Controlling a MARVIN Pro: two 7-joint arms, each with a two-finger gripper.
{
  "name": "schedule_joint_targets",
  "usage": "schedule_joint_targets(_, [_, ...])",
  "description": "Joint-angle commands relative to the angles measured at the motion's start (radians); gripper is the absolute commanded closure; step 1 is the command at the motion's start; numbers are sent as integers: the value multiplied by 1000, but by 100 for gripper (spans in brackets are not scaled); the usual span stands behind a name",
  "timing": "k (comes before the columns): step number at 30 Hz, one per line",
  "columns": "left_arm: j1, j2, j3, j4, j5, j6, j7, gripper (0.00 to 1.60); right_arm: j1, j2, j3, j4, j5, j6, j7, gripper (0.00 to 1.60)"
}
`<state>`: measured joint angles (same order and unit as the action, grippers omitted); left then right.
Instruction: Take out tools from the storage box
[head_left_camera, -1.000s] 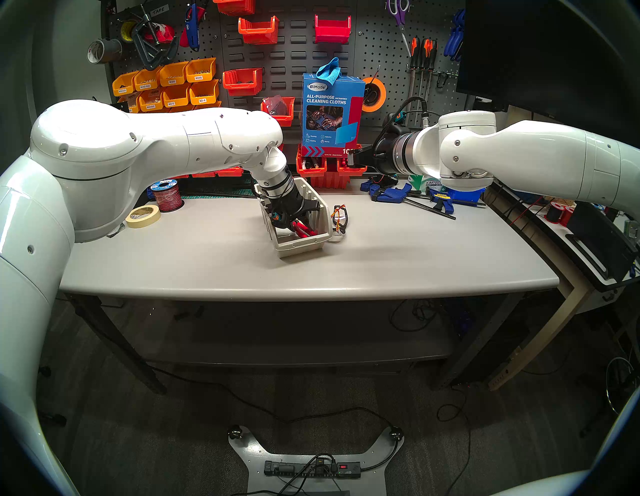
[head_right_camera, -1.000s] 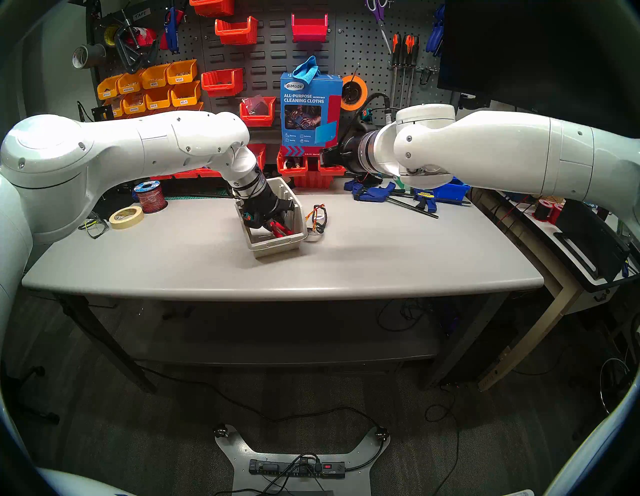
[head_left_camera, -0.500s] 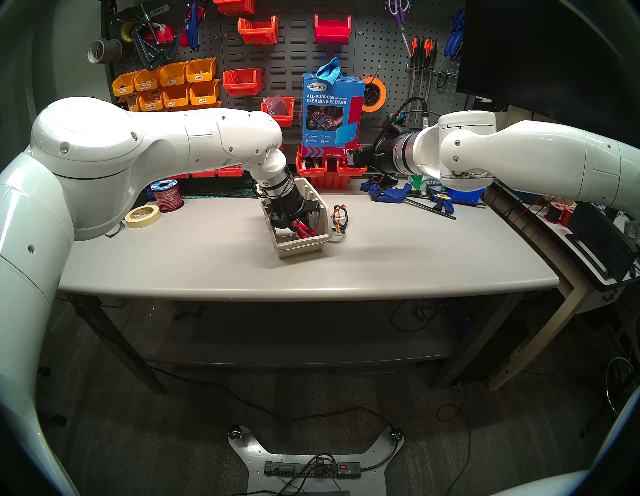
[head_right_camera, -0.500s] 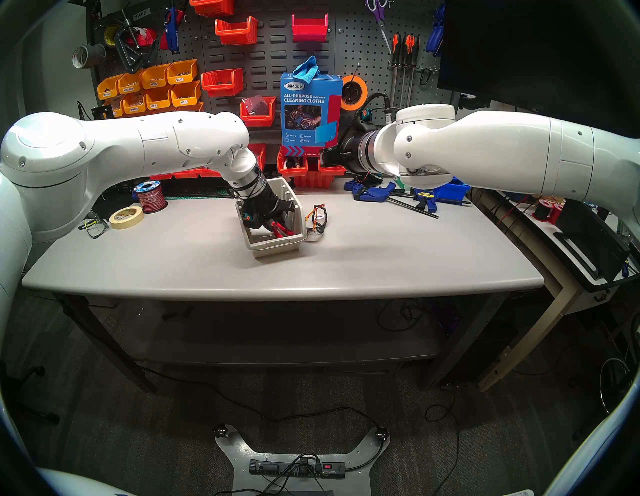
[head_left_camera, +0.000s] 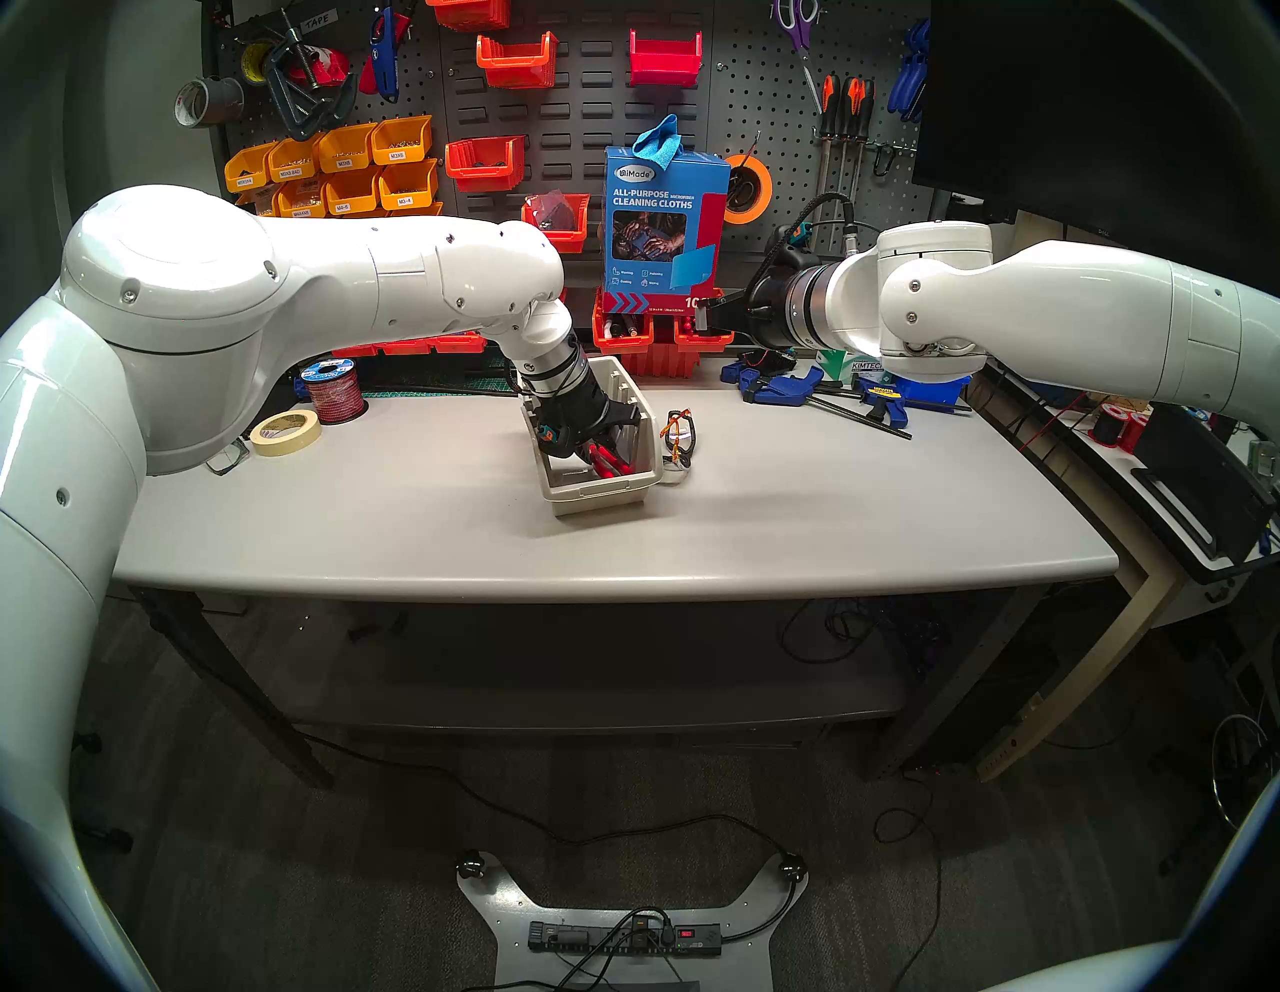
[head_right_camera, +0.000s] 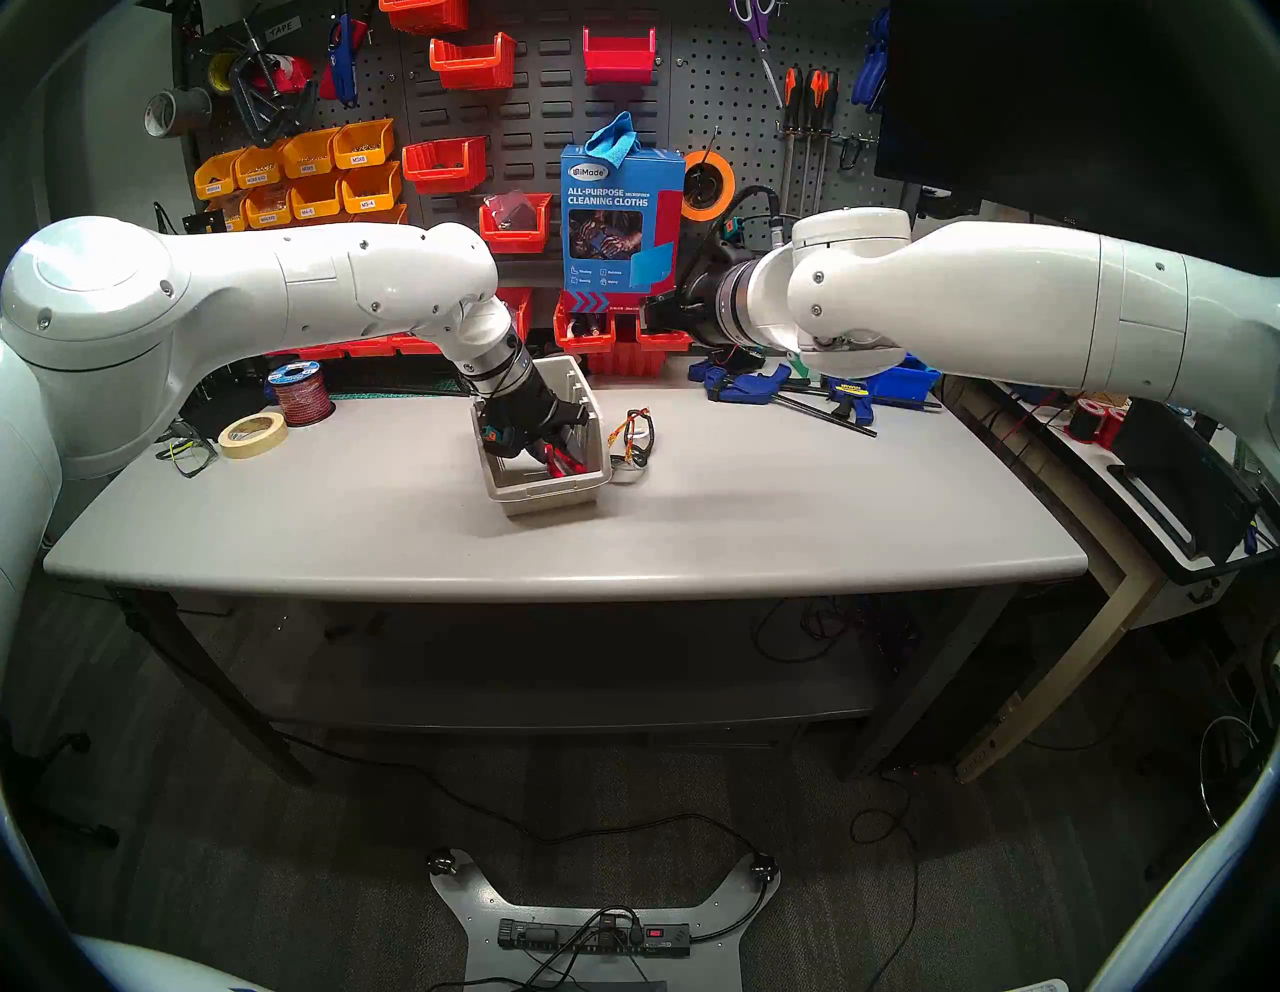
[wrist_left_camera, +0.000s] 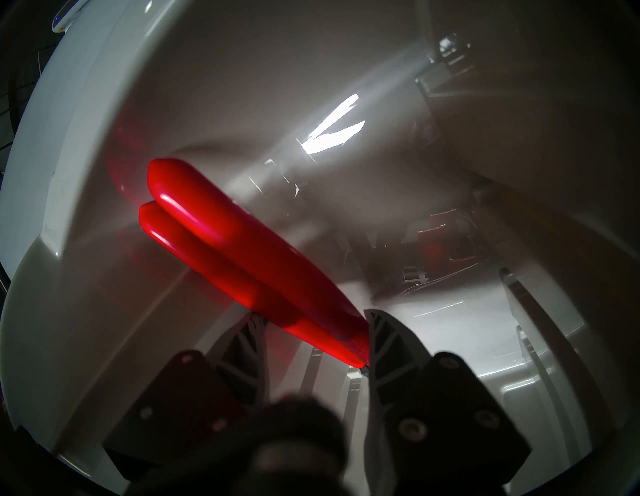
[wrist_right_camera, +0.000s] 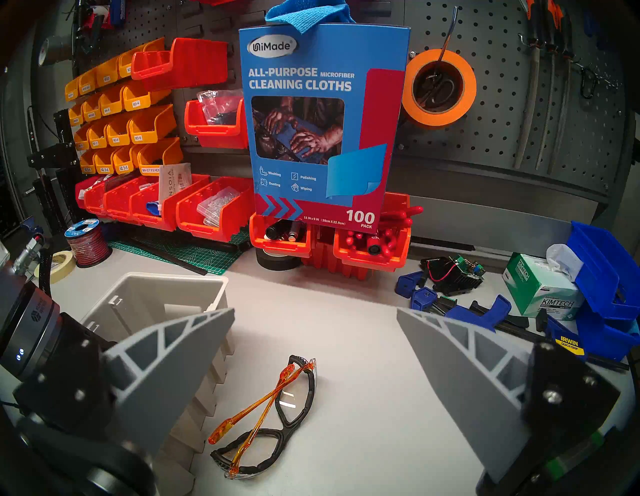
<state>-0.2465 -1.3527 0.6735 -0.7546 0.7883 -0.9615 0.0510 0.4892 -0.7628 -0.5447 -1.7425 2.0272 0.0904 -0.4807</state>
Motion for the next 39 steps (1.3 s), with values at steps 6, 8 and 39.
schedule_joint_targets(6, [-44,-16,22,12,48,2,78,39,16,-1,13,3,-2,-3,0,0])
schedule_joint_targets(8, [-45,-18,25,14,53,2,85,4,16,-1,13,3,-2,-3,0,0])
schedule_joint_targets(39, [-95,-48,87,52,179,2,311,0,17,-1,13,3,-2,-4,0,0])
